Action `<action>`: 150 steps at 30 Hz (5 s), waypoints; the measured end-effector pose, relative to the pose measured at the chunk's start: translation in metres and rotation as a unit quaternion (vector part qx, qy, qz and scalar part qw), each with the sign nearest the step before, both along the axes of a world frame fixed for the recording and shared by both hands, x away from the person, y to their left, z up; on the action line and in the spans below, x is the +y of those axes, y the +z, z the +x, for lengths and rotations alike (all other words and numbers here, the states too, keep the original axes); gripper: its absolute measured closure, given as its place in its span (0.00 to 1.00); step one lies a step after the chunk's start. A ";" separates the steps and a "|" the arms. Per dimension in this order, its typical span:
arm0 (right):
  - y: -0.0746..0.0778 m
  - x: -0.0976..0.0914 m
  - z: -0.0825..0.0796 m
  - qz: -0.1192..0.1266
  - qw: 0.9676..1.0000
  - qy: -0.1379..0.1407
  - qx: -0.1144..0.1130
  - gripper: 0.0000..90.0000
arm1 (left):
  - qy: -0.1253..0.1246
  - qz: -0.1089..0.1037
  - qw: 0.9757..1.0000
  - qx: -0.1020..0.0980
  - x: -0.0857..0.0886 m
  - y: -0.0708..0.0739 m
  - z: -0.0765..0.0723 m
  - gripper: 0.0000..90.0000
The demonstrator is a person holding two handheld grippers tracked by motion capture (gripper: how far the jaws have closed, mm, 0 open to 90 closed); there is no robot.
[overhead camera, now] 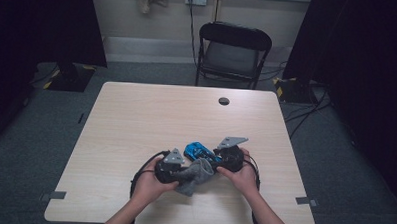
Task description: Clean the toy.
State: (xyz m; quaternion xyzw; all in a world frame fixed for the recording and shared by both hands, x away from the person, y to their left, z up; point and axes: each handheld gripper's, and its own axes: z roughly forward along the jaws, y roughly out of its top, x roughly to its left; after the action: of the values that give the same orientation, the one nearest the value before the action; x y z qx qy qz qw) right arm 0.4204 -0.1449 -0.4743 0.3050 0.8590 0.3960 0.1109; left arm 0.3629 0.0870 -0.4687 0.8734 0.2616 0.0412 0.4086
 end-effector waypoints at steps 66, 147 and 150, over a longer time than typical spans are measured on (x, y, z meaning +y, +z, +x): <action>0.001 -0.003 0.000 -0.015 1.000 0.014 0.006 0.45 | 0.180 0.026 0.983 0.019 0.056 -0.011 0.072 0.76; -0.002 -0.007 -0.002 -0.004 1.000 0.012 0.005 0.45 | 0.097 -0.002 0.995 0.026 0.029 -0.015 0.043 0.74; -0.001 -0.007 -0.002 -0.005 1.000 0.012 0.005 0.45 | 0.104 0.002 0.994 0.022 0.032 -0.015 0.045 0.74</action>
State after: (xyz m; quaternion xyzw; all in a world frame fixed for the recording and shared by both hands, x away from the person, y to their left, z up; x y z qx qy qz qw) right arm 0.4185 -0.1515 -0.4756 0.2962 0.8652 0.3912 0.1033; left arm 0.4078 0.1191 -0.4838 0.8429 0.3599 0.0645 0.3947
